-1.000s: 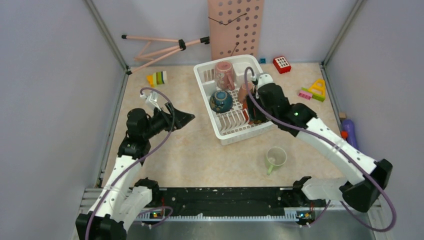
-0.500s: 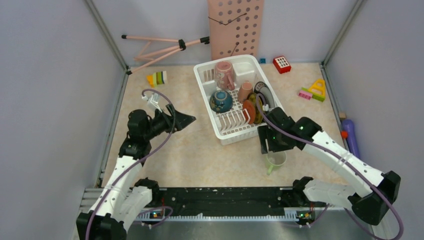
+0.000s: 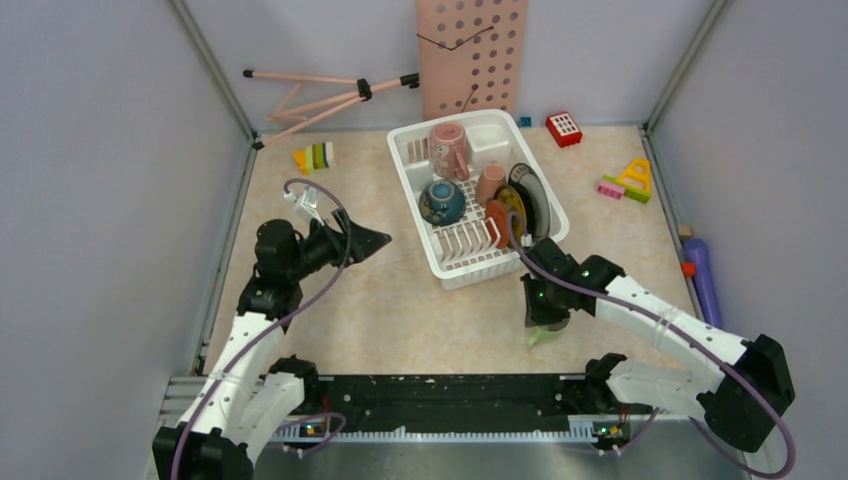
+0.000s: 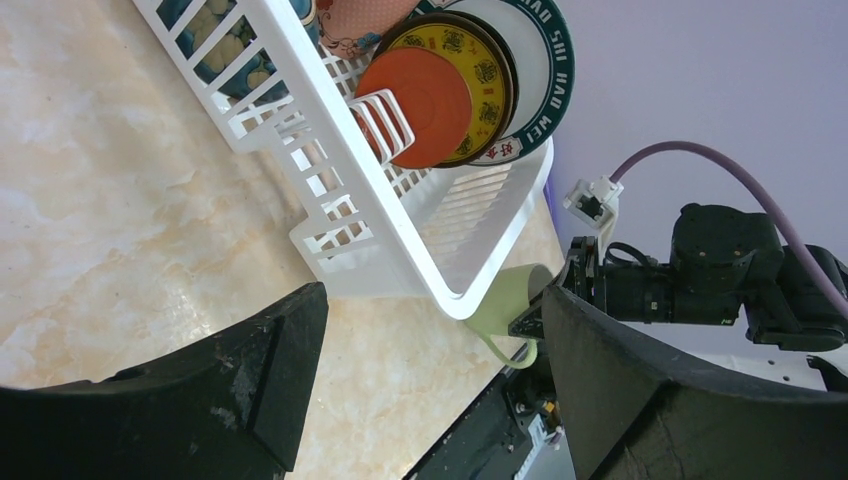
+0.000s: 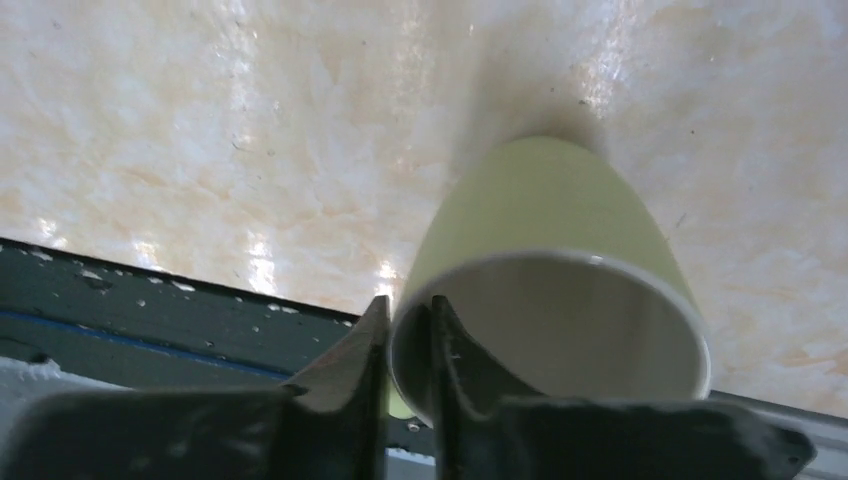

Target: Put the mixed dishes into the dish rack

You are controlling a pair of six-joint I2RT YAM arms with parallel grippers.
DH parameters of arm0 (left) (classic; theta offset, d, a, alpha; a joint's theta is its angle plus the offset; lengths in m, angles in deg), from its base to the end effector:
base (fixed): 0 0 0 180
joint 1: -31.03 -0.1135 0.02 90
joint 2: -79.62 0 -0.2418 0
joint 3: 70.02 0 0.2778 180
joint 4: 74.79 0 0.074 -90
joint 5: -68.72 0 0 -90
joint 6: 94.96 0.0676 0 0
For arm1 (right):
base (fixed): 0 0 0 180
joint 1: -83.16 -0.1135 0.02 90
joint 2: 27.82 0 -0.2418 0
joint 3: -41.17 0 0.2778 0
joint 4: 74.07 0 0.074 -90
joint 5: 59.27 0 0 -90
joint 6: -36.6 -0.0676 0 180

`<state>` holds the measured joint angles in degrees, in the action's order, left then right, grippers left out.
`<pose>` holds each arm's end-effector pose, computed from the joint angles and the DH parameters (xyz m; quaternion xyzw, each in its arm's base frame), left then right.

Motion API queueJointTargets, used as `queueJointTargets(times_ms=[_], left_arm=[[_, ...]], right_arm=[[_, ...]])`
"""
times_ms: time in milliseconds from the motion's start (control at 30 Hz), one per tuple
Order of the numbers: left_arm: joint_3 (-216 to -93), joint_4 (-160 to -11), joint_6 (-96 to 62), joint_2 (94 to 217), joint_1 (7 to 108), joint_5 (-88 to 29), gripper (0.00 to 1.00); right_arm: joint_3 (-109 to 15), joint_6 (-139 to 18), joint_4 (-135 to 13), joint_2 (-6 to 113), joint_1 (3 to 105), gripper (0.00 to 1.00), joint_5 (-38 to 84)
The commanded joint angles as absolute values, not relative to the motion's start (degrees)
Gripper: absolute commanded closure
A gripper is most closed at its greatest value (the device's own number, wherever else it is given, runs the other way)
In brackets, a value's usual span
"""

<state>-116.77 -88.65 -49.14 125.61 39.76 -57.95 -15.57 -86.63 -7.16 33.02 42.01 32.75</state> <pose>0.2456 -0.0786 0.2620 -0.0400 0.7677 -0.4835 0.4187 0.1712 0.1465 0.1709 -0.0652 0.9840 0.0858 0.1419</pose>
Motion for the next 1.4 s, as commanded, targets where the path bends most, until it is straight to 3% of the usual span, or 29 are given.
queueJointTargets(times_ms=[0, 167, 300, 500, 867, 1067, 1200, 1367], left_arm=[[-116.5, -87.0, -47.8, 125.0, 40.0, -59.7, 0.16], [-116.1, -86.1, -49.4, 125.7, 40.0, -65.2, 0.12], [-115.9, -82.7, -54.0, 126.1, 40.0, -68.9, 0.09], [-113.8, -70.8, -67.3, 126.6, 40.0, -71.0, 0.07], [-112.4, -50.6, -91.3, 130.0, 40.1, -73.6, 0.12], [-111.9, -44.3, -97.3, 130.6, 41.1, -72.8, 0.02], [-109.6, -33.6, -106.7, 132.2, 42.4, -68.5, 0.02], [-111.1, -31.9, -110.0, 136.0, 43.7, -66.9, 0.02]], right_arm=[[-15.2, -87.9, -13.8, 32.1, 41.7, 1.0, 31.1], [-21.0, -87.2, -11.6, 28.4, 41.7, 1.0, 28.0], [-28.7, -87.2, -15.0, 25.3, 41.8, 1.0, 17.7], [-33.5, -91.5, -37.7, 22.7, 41.8, 1.0, 5.7], [-26.7, -92.8, -78.7, 25.2, 42.5, 1.0, 6.2], [-26.9, -97.3, -88.7, 30.7, 43.5, 1.0, 0.3], [-25.8, -100.9, -96.1, 33.0, 43.6, 1.0, -1.8], [-25.6, -105.3, -103.0, 36.5, 43.6, 1.0, -6.7]])
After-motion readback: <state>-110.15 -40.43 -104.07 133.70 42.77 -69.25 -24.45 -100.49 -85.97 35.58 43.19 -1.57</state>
